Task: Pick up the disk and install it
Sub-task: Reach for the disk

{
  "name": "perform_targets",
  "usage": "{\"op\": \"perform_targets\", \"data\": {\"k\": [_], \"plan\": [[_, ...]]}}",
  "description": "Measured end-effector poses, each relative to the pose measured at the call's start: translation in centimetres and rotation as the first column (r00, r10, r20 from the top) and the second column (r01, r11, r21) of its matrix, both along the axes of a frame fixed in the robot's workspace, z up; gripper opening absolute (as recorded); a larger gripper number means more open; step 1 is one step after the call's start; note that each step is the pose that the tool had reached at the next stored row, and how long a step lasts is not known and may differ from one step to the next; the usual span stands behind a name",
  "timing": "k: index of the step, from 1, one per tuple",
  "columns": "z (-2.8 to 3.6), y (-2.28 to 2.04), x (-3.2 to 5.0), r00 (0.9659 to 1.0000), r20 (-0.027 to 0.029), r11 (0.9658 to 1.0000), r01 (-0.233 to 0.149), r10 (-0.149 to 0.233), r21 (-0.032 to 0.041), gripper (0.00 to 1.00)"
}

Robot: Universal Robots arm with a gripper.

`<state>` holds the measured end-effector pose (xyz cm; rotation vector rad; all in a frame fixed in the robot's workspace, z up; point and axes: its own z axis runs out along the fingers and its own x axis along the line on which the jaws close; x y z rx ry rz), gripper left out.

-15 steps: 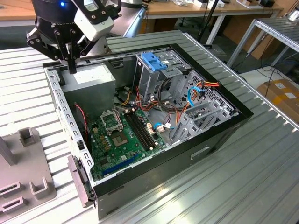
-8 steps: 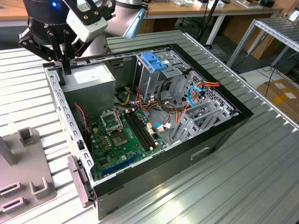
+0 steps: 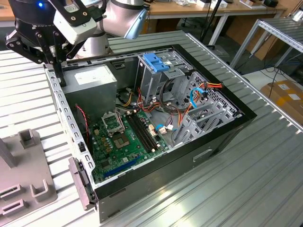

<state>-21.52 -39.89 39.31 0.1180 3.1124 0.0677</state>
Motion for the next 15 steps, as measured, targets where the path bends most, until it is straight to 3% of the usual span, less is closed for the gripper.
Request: {"op": "perform_targets", "data": {"k": [15], "plan": [[0.0, 0.0, -0.37, 1.0, -0.0001, 1.0, 0.0, 0.0, -0.0001, 0.11]]}}
